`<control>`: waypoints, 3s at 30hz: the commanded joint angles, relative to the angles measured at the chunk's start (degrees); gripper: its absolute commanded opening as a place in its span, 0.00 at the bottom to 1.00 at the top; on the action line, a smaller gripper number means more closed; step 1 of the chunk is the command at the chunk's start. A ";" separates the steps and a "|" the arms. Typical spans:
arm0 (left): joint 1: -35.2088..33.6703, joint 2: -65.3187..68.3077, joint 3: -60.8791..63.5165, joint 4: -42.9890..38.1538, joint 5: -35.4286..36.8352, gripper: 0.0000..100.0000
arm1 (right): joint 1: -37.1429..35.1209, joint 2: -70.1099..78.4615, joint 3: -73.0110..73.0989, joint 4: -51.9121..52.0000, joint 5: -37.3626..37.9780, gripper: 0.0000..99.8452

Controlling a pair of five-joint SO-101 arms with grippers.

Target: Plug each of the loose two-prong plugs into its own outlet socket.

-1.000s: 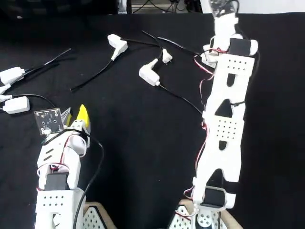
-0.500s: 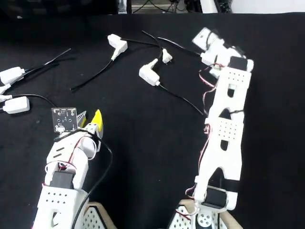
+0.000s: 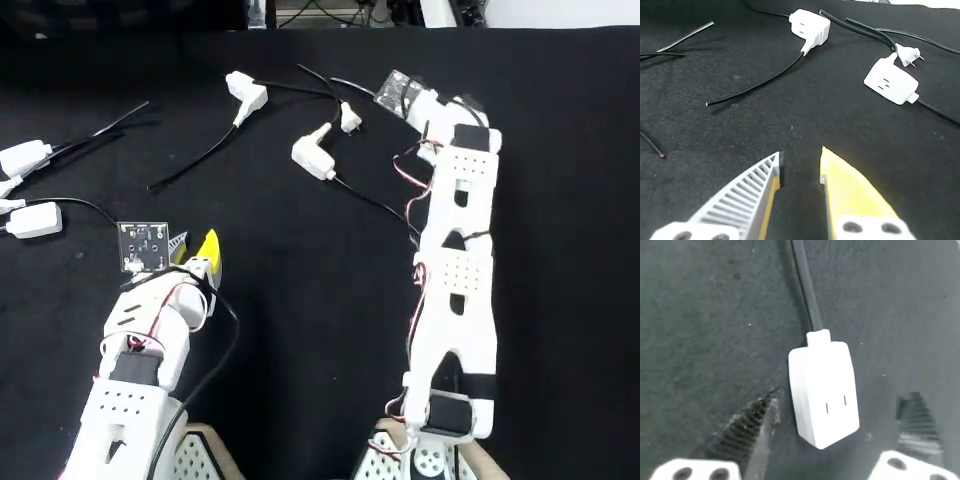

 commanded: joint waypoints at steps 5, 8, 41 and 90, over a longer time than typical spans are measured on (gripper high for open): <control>0.57 0.26 0.75 -1.41 -0.09 0.15 | -2.90 1.89 1.27 0.18 0.09 0.09; 0.57 0.26 0.75 -1.41 -0.09 0.15 | -1.67 2.07 1.71 0.44 0.09 0.05; 0.31 0.26 0.75 -1.41 -0.09 0.15 | -8.70 -44.97 17.80 33.76 -21.45 0.01; 0.31 0.18 0.75 -1.49 -0.44 0.15 | -43.43 -87.96 131.03 1.23 -44.57 0.02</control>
